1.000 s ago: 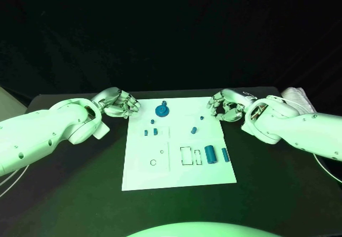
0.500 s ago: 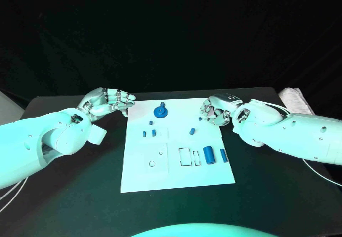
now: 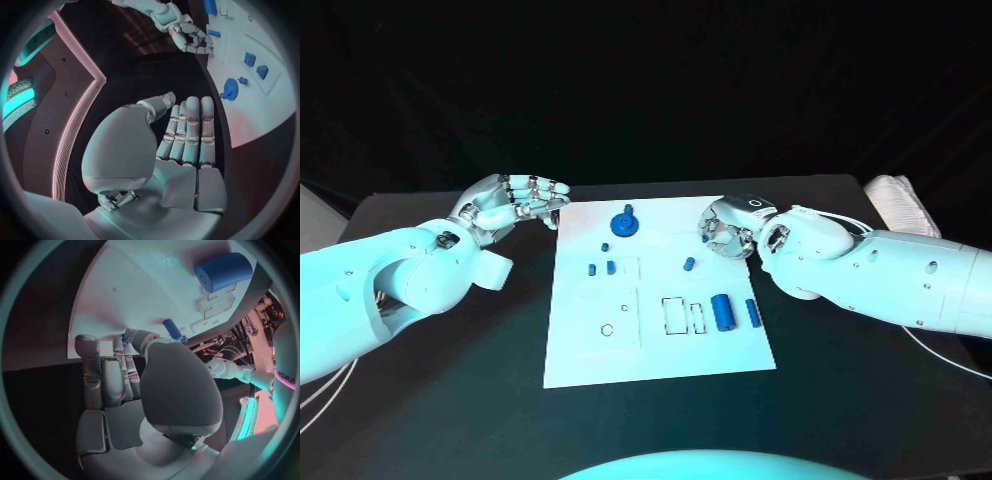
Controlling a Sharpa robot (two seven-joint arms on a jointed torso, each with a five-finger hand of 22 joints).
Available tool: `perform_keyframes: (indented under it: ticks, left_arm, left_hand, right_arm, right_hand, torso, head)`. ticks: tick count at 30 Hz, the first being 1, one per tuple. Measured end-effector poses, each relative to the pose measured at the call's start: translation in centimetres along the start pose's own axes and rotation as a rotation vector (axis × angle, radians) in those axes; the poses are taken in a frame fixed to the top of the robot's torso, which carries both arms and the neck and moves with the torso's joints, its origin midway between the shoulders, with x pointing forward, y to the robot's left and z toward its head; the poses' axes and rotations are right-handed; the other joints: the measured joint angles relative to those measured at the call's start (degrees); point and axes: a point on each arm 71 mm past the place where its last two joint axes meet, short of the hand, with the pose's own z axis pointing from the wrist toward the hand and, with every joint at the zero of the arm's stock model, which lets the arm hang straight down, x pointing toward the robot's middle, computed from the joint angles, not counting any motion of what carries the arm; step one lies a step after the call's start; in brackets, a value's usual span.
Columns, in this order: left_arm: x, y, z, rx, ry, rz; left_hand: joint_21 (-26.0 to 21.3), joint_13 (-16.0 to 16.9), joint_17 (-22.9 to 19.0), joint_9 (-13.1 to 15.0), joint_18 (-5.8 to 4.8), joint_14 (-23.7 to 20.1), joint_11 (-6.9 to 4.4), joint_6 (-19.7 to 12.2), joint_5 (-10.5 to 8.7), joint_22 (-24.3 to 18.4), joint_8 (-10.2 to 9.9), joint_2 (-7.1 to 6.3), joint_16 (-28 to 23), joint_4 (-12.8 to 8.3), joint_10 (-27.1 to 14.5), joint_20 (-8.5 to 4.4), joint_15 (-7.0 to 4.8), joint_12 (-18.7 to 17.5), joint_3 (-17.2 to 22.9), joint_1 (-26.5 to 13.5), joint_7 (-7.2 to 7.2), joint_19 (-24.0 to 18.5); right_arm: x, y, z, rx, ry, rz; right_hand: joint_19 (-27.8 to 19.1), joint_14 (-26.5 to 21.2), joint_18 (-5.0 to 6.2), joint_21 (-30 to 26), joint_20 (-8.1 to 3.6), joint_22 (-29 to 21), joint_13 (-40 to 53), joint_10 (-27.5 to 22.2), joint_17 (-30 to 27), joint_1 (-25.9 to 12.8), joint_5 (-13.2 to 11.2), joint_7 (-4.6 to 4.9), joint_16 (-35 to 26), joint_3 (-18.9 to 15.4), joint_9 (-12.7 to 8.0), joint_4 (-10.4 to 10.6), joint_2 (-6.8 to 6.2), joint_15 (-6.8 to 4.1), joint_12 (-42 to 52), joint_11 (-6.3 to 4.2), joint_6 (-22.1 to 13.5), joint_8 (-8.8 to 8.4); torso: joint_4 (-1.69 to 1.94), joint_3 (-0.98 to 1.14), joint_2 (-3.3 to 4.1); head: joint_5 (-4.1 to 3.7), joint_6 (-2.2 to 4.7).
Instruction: Assemble the parts on the task board
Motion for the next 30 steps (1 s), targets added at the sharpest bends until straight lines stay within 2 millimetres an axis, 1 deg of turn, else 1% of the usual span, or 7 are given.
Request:
perform_keyframes:
  ticks: [11, 13, 15, 19, 21, 22, 30]
  left_arm:
    - [-0.13, -0.02, -0.11, 0.001, -0.003, -0.017]
    - [-0.14, -0.02, -0.12, 0.001, -0.003, -0.018]
    - [-0.15, -0.02, -0.12, 0.001, -0.003, -0.020]
    - [-0.15, -0.01, -0.13, 0.001, -0.002, -0.022]
    - [-0.14, -0.01, -0.13, 0.001, -0.001, -0.022]
    - [-0.14, -0.01, -0.13, 0.001, -0.001, -0.022]
    - [-0.15, -0.01, -0.15, 0.001, 0.000, -0.024]
  left_hand:
    - [0.00, -0.01, -0.07, 0.00, 0.00, 0.00, 0.00, 0.00, 0.00, -0.07, 0.00, 0.00, 0.00, 0.00, 0.00, 0.00, 0.00, 0.00, 0.00, 0.00, 0.00, 0.00]
    - [0.00, 0.00, -0.07, 0.00, 0.00, 0.00, 0.00, 0.00, 0.00, -0.07, 0.00, 0.00, 0.00, 0.00, 0.00, 0.00, 0.00, 0.00, 0.00, 0.00, 0.00, 0.00]
    - [0.00, -0.01, -0.06, -0.01, 0.00, 0.00, 0.00, 0.00, 0.00, -0.12, 0.00, 0.00, 0.00, 0.00, 0.00, 0.00, 0.00, 0.00, 0.00, 0.00, 0.00, 0.00]
    - [-0.23, -0.01, -0.14, 0.04, 0.00, 0.00, 0.00, 0.19, 0.00, -0.19, 0.00, 0.00, -0.29, -0.16, 0.01, 0.00, 0.00, 0.00, -0.15, 0.00, 0.18, 0.00]
    - [-0.23, -0.01, -0.14, 0.06, 0.00, 0.00, 0.00, 0.21, 0.00, -0.19, 0.00, 0.00, -0.29, -0.16, 0.01, 0.00, 0.00, 0.00, -0.15, 0.00, 0.20, 0.00]
    - [-0.23, -0.01, -0.14, 0.06, 0.00, -0.12, 0.00, 0.21, 0.00, -0.19, 0.00, 0.00, -0.29, -0.16, 0.01, 0.00, 0.12, 0.00, -0.15, 0.00, 0.20, 0.00]
    - [-0.52, -0.01, -0.29, 0.05, 0.00, -0.21, 0.21, 0.21, 0.00, -0.39, 0.00, 0.00, -0.56, -0.32, -0.20, 0.00, 0.21, 0.00, -0.31, 0.00, 0.20, 0.00]
  right_arm:
    - [0.09, 0.27, 0.36, 0.005, -0.003, -0.013]
    - [0.10, 0.31, 0.42, 0.006, -0.005, -0.014]
    - [0.11, 0.38, 0.51, 0.008, -0.008, -0.015]
    - [0.13, 0.49, 0.72, 0.013, -0.013, -0.018]
    - [0.16, 0.58, 0.80, 0.015, -0.016, -0.020]
    - [0.17, 0.62, 0.84, 0.016, -0.017, -0.021]
    - [0.29, 0.95, 0.99, 0.027, -0.026, -0.036]
  right_hand:
    - [0.21, 0.00, 0.00, 1.50, -0.21, 1.07, -0.69, 1.24, 0.52, -0.57, 0.00, -0.04, 0.71, 0.48, 0.17, -0.15, 0.57, 0.00, -0.45, 0.02, 0.89, 0.01]
    - [0.24, 0.00, -0.88, 2.14, -0.24, 1.46, -0.85, 1.76, 0.75, -0.94, 0.00, -0.04, 0.99, 0.87, 0.25, -0.24, 0.94, 0.00, -0.69, 0.06, 1.18, 0.01]
    - [0.61, 0.00, -0.88, 2.94, -0.45, 2.00, -1.30, 2.47, 0.90, -1.11, -0.09, -0.18, 1.42, 1.16, 0.40, -0.52, 1.12, 0.00, -0.70, -0.07, 1.86, 0.05]
    - [1.71, -0.05, -0.88, 5.67, -0.45, 3.84, -1.93, 4.32, 1.79, -1.18, -2.37, -0.51, 2.59, 2.29, 0.83, -1.35, 1.97, -0.05, -0.78, -0.41, 3.29, 0.80]
    - [2.22, 0.00, -0.92, 7.09, -0.72, 4.75, -2.15, 5.35, 2.24, -1.38, -2.45, -0.62, 3.11, 2.60, 1.12, -1.66, 2.34, -0.45, -1.00, -0.49, 4.08, 1.26]
    - [2.84, 0.01, -1.79, 8.29, -0.80, 5.56, -2.45, 6.44, 2.58, -1.39, -2.74, -0.87, 3.50, 2.87, 1.36, -1.92, 2.50, -0.82, -1.28, -0.74, 4.79, 1.72]
    - [4.20, 0.00, -1.80, 12.64, -1.34, 8.47, -1.95, 8.48, 2.49, -1.91, -2.61, -1.60, 3.77, 3.45, 3.29, -3.80, 3.32, -1.63, -1.14, -0.52, 6.11, 3.26]
  torso:
    - [-0.01, 0.04, -0.02]
    - [-0.02, 0.08, -0.02]
    - [-0.02, 0.08, -0.02]
    - [-0.05, 0.08, -0.03]
    - [-0.05, 0.08, -0.03]
    - [-0.05, 0.09, -0.03]
    - [-0.05, 0.11, -0.02]
  head:
    - [-0.05, -0.35]
    - [-0.01, -0.38]
    - [0.00, -0.41]
    - [0.00, -0.48]
    - [-0.04, -0.51]
    - [-0.07, -0.52]
    - [-0.10, -0.83]
